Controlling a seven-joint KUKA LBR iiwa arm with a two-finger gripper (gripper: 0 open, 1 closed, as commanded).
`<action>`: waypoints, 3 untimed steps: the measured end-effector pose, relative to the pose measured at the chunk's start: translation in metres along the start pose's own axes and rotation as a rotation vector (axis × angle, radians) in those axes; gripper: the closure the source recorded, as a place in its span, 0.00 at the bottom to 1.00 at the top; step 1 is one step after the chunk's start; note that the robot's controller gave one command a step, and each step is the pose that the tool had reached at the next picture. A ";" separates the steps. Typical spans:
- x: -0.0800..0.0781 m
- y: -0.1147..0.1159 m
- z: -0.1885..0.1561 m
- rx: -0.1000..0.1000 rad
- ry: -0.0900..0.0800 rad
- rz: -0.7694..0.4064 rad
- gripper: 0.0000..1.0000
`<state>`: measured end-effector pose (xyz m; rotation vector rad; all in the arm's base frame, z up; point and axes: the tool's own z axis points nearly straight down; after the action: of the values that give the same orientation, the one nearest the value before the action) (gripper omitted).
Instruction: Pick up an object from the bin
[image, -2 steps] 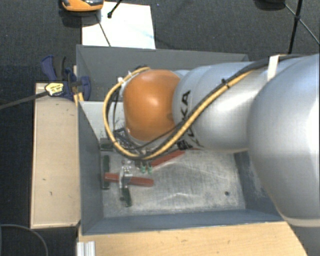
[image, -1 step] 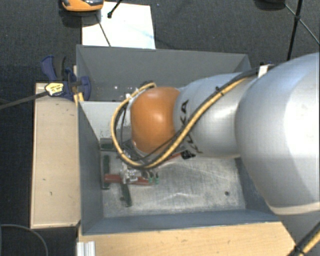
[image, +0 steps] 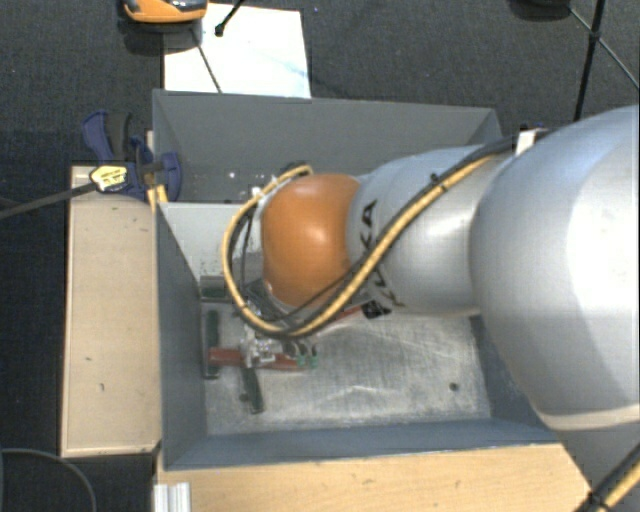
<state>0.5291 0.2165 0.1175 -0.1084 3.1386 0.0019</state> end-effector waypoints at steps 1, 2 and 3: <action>0.003 -0.002 -0.042 0.003 0.008 0.000 1.00; -0.003 0.000 -0.050 0.000 -0.001 -0.032 0.00; -0.005 0.000 -0.031 0.000 0.000 -0.045 0.00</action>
Offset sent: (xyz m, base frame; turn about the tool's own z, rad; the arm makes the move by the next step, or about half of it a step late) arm 0.0047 0.0000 0.0241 -0.0568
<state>0.5337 0.2167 0.1488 -0.1786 3.1351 0.0020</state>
